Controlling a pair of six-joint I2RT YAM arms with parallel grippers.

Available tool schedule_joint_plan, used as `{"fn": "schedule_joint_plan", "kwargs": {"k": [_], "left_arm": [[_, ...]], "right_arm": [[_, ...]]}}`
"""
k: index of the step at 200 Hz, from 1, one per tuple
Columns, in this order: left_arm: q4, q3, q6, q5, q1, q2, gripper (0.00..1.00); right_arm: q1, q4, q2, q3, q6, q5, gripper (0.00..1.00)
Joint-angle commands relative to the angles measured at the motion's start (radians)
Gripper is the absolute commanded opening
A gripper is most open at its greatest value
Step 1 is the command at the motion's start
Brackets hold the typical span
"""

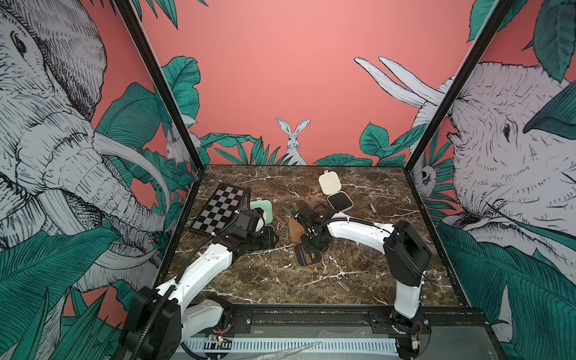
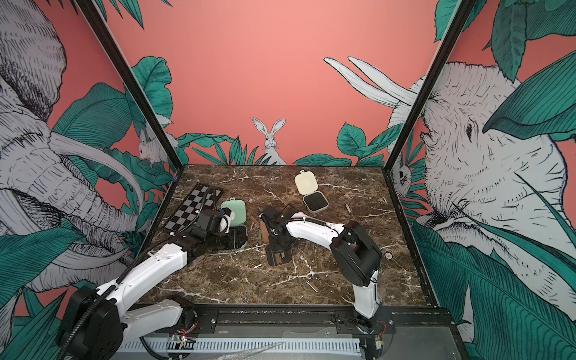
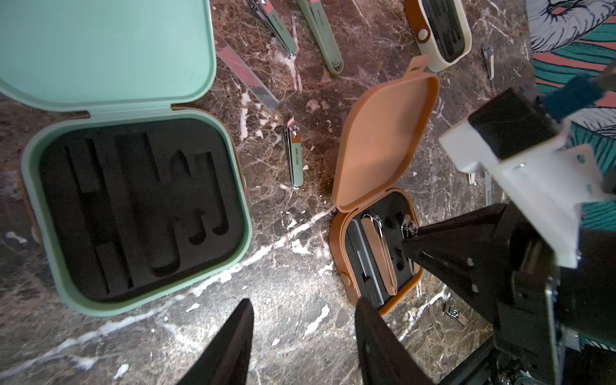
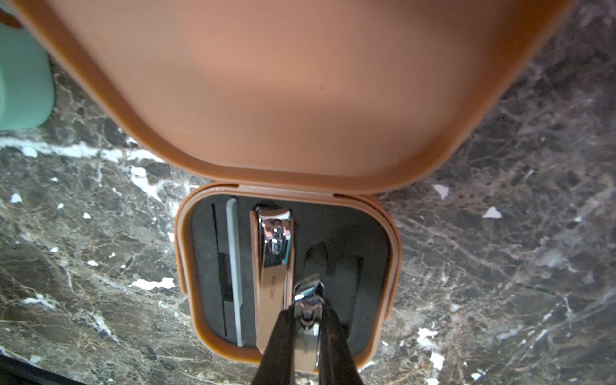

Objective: Organize nail clipper sets
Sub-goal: Place the nail clipper in the storage box.

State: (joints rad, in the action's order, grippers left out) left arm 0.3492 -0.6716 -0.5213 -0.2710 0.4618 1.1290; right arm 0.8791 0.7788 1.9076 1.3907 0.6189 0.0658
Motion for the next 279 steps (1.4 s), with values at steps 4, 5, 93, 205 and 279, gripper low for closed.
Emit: {"fn": "schedule_joint_plan", "kwargs": {"k": [4, 5, 93, 205, 279], "left_arm": [[0.014, 0.016, 0.009, 0.01, -0.008, -0.025, 0.52], [0.014, 0.016, 0.009, 0.01, -0.008, -0.026, 0.52], [0.012, 0.02, 0.008, 0.007, -0.011, -0.027, 0.52], [0.008, 0.02, 0.007, 0.006, -0.012, -0.027, 0.52], [0.013, 0.024, 0.007, 0.007, -0.012, -0.031, 0.52]], "right_arm": [[0.005, 0.01, 0.026, 0.024, -0.007, 0.002, 0.11], [0.006, 0.01, 0.027, 0.024, -0.007, 0.002, 0.11], [0.001, -0.016, 0.049, -0.021, 0.004, -0.019, 0.11], [-0.005, 0.02, 0.036, -0.042, 0.008, -0.026, 0.12], [-0.009, 0.026, 0.041, -0.027, 0.02, -0.027, 0.25]]}}
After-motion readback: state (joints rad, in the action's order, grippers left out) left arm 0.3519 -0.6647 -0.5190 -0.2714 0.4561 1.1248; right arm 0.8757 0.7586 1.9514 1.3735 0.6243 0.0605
